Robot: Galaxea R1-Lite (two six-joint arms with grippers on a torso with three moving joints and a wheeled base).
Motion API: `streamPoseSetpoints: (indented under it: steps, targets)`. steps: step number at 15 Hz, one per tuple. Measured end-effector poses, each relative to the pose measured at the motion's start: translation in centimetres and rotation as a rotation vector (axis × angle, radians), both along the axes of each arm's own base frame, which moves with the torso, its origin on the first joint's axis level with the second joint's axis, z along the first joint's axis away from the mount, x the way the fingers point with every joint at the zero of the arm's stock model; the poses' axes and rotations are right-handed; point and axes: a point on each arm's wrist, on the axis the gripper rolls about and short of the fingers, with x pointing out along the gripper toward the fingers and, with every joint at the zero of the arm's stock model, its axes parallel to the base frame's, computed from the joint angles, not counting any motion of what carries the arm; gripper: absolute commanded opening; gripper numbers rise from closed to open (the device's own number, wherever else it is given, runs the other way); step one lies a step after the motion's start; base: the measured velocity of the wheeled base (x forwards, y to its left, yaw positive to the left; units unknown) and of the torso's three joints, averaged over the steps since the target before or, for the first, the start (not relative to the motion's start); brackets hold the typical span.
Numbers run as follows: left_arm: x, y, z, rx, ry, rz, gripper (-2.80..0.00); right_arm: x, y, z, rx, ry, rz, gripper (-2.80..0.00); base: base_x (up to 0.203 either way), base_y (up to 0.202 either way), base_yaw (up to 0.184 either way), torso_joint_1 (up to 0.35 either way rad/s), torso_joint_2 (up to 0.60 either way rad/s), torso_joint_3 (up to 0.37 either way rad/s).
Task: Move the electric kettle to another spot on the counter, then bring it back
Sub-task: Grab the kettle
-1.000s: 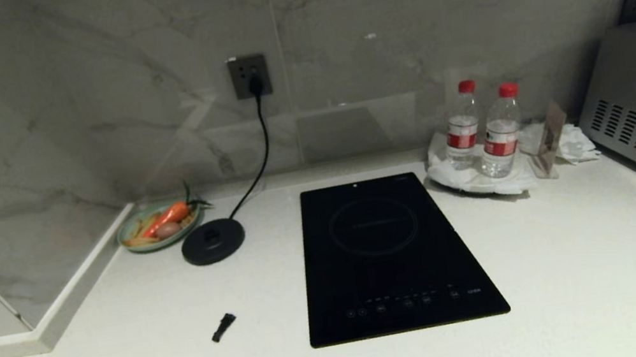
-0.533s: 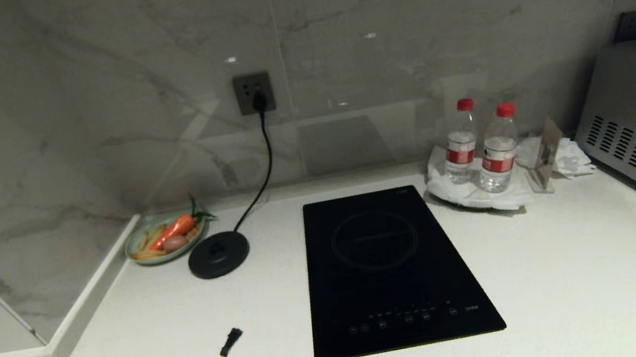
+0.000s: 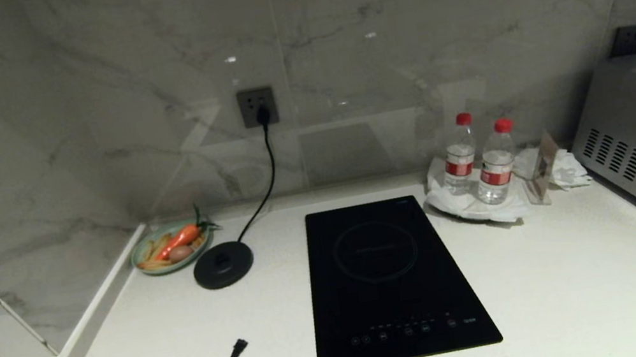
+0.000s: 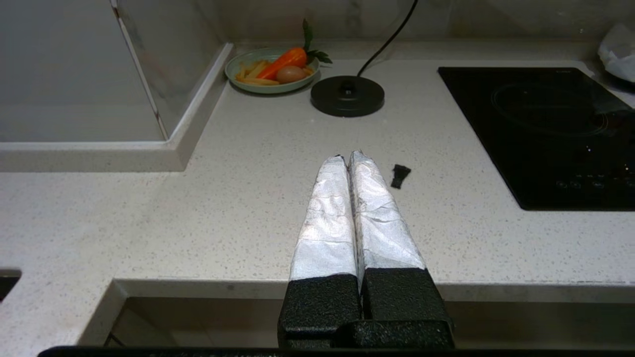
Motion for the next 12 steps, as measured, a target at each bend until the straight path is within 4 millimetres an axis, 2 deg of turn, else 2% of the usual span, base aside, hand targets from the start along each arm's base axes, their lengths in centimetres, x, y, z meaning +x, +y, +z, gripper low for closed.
streamPoseSetpoints:
  steps: [5,12]
  targets:
    - [0.0,0.0,0.01,0.0,-0.001,0.0,-2.8,0.0,0.0,0.0,0.0,0.0,0.0,-2.8,0.0,0.0,0.0,0.14,-0.32,-0.183]
    - [0.0,0.0,0.01,0.0,-0.001,0.0,-2.8,0.0,0.0,0.0,0.0,0.0,0.0,-2.8,0.0,0.0,0.0,0.0,0.0,0.0]
